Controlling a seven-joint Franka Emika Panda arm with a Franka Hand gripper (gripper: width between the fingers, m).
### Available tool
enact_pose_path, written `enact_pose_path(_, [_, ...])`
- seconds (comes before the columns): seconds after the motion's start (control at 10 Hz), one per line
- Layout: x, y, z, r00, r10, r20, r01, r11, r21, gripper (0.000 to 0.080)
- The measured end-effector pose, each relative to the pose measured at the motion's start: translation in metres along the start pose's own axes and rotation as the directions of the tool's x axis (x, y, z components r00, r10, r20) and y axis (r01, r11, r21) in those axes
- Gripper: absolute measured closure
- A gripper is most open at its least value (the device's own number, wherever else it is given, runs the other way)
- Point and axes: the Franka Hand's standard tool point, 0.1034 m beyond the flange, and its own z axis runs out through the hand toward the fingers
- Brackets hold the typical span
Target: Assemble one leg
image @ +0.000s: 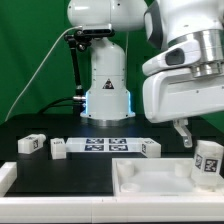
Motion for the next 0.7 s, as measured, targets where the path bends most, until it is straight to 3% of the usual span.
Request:
enact_pose_path(0.3, [0.001,0.013,0.0,0.971,0.008,0.24,-0.021,0.998,0.055,0.0151])
enact_pose_path(0.4, [0.008,0.02,0.0,0.961,0.01,0.277,-0.029,0.998,0.062,0.0151])
enact_pose_path(0.5, [0.014,0.024,0.0,0.972,0.015,0.236,-0.028,0.998,0.05,0.0151])
enact_pose_path(0.7, [0.011,0.023,0.002,0.97,0.015,0.241,-0.028,0.998,0.051,0.0151])
